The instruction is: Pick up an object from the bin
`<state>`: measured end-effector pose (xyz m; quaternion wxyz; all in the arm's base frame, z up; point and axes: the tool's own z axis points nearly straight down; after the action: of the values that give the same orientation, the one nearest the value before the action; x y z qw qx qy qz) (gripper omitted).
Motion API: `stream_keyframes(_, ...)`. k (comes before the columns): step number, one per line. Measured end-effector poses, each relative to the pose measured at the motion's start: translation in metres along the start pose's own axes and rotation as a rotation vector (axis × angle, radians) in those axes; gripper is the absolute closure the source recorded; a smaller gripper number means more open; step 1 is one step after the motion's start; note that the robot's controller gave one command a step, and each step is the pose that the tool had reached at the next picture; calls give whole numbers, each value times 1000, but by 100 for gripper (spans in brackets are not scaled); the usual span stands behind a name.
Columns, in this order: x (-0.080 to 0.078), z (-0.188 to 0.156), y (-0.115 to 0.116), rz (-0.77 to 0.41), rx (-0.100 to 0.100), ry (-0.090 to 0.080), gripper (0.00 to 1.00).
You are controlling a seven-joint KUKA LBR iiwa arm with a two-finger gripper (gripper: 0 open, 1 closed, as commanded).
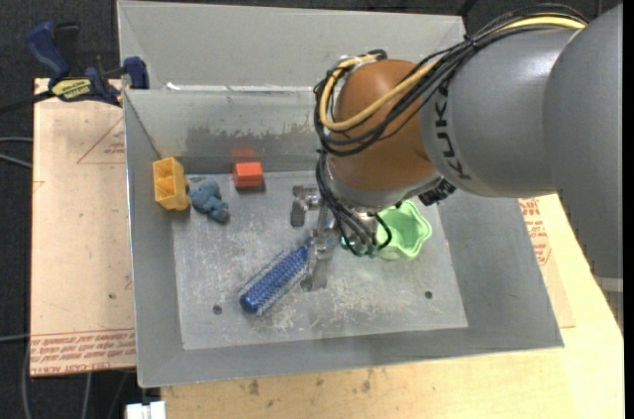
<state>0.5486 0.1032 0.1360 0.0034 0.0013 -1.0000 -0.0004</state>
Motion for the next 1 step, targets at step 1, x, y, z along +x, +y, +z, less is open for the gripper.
stream_keyframes(1,8,68,11,-261,0,-2,0)
